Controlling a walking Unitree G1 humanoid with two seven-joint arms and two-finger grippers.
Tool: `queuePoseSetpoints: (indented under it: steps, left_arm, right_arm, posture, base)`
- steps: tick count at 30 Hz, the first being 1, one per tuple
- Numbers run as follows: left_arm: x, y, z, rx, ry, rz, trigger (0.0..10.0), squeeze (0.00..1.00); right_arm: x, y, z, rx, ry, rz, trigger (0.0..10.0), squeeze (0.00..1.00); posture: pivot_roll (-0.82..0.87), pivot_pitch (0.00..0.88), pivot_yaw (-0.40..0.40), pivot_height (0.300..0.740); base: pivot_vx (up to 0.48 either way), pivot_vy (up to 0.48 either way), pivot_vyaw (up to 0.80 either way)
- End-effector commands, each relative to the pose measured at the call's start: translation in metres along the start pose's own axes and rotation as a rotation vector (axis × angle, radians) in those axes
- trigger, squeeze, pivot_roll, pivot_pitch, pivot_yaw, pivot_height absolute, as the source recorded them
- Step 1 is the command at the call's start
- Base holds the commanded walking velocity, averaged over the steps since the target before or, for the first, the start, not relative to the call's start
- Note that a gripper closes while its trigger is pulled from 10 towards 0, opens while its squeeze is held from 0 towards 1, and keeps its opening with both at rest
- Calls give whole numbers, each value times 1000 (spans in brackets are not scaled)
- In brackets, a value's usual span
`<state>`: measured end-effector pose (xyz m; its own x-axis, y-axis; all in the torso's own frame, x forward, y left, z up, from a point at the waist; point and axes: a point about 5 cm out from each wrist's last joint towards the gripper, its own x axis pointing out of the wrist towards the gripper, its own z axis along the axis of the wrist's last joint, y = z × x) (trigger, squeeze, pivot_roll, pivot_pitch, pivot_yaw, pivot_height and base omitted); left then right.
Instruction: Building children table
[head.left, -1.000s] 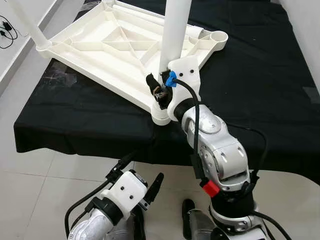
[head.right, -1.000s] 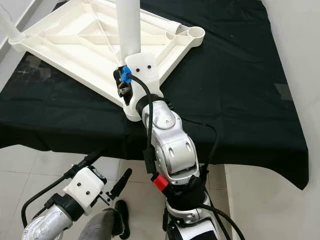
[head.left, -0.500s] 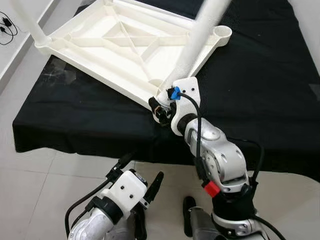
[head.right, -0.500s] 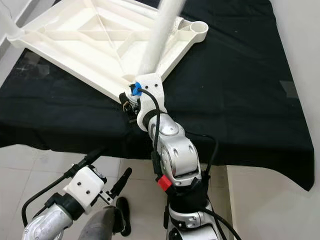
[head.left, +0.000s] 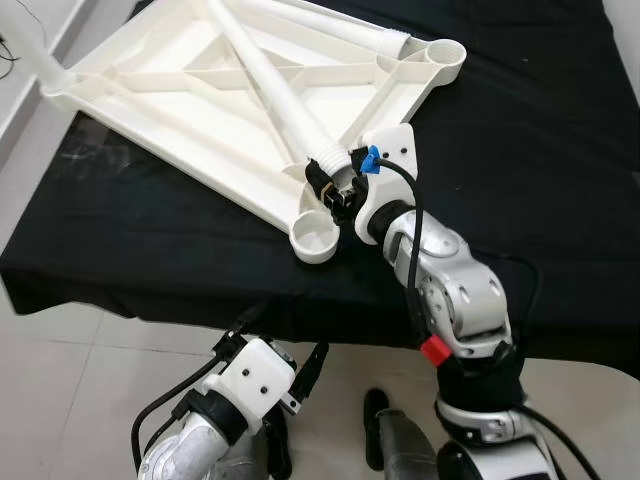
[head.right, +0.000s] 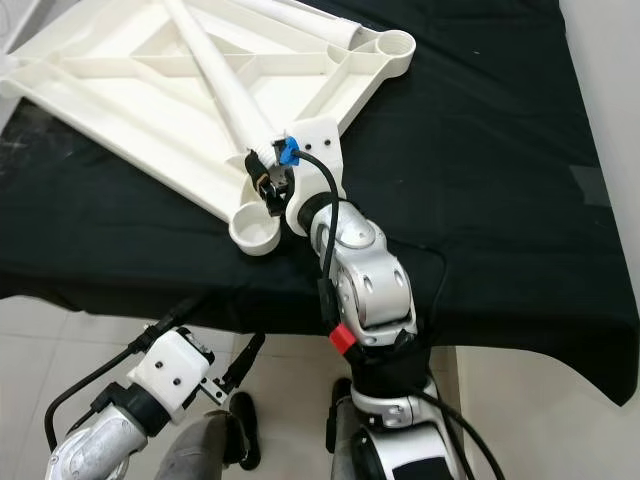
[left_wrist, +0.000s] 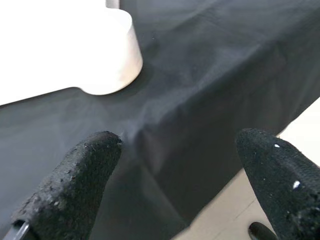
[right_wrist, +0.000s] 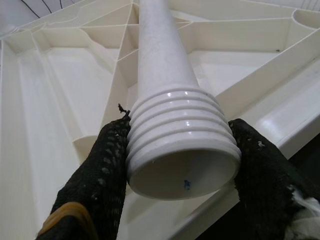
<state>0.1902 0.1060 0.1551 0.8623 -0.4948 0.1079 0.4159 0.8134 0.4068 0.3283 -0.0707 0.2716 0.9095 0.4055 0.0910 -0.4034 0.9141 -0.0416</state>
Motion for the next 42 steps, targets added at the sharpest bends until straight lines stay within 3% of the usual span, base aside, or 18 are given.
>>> queuePoseSetpoints:
  steps: [1, 14, 17, 18, 19, 21, 22, 23, 24, 27, 32, 34, 35, 36, 37, 39, 40, 42]
  left_arm:
    - [-4, -5, -6, -7, 33, -9, 10000, 0]
    - [-4, -4, -9, -37, 51, -20, 10000, 0]
    - [9, 20, -10, -161, 60, 105, 10000, 0]
    - [9, 20, -10, -161, 60, 105, 10000, 0]
    - [17, 30, -6, -204, 36, 150, 10000, 0]
    - [17, 30, -6, -204, 36, 150, 10000, 0]
    - [23, 39, -2, -242, 5, 176, 10000, 0]
    - [37, 53, 14, -350, -85, 198, 10000, 0]
    - [37, 53, 14, -350, -85, 198, 10000, 0]
    - [61, 81, 51, -609, -302, 220, 10000, 0]
    - [69, 93, 62, -718, -372, 235, 10000, 0]
    - [87, 123, 74, -888, -461, 255, 10000, 0]
    - [94, 132, 78, -945, -476, 247, 10000, 0]
    - [94, 132, 78, -945, -476, 247, 10000, 0]
    - [100, 139, 80, -997, -470, 230, 10000, 1000]
    - [106, 144, 79, -1047, -456, 224, 10000, 1000]
    - [112, 158, 80, -1163, -471, 230, 10000, 1000]
    - [114, 162, 81, -1197, -482, 236, 10000, 1000]
  right_arm:
    - [1, 1, -10, 5, 41, 2, 0, 0]
    - [5, 0, -2, 45, -59, 57, 0, 0]
    - [2, -21, 7, 196, -157, 43, 0, 0]
    - [2, -21, 7, 196, -157, 43, 0, 0]
    - [1, -29, 8, 244, -171, 27, 0, 0]
    - [1, -29, 8, 244, -171, 27, 0, 0]
    - [1, -35, 7, 280, -180, 12, 0, 0]
    - [-1, -45, 6, 343, -199, -9, 0, 0]
    - [-1, -45, 6, 343, -199, -9, 0, 0]
    - [-5, -64, 7, 434, -250, -21, 0, 0]
    - [-7, -70, 9, 446, -284, -7, 0, 0]
    - [-15, -74, 19, 406, -363, 105, 0, 0]
    - [-18, -75, 22, 383, -385, 150, 0, 0]
    - [-18, -75, 22, 383, -385, 150, 0, 0]
    - [-20, -74, 26, 359, -404, 185, 0, 0]
    - [-21, -73, 30, 344, -419, 215, 0, 0]
    - [-23, -71, 35, 315, -440, 260, 0, 0]
    - [-24, -71, 36, 301, -445, 274, 0, 0]
  posture:
    - [3, 383, 20, 740]
    - [16, 330, 20, 740]
    - [10, 283, 15, 740]
    - [10, 283, 15, 740]
    - [9, 280, 15, 740]
    - [9, 280, 15, 740]
    - [6, 271, 15, 740]
    - [3, 245, 16, 740]
    - [3, 245, 16, 740]
    - [0, 228, 17, 740]
    - [1, 214, 20, 740]
    - [-1, 183, 21, 740]
    - [-2, 182, 21, 740]
    - [-2, 182, 21, 740]
    - [-2, 174, 24, 740]
    - [-2, 170, 26, 740]
    - [-1, 167, 30, 740]
    - [-1, 166, 30, 740]
  base:
    - [0, 0, 0]
    - [0, 0, 0]
    - [0, 0, 0]
    - [0, 0, 0]
    - [0, 0, 0]
    - [0, 0, 0]
    - [0, 0, 0]
    - [0, 0, 0]
    - [0, 0, 0]
    - [0, 0, 0]
    - [0, 0, 0]
    - [0, 0, 0]
    - [0, 0, 0]
    - [0, 0, 0]
    - [0, 0, 0]
    - [0, 0, 0]
    - [0, 0, 0]
    - [0, 0, 0]
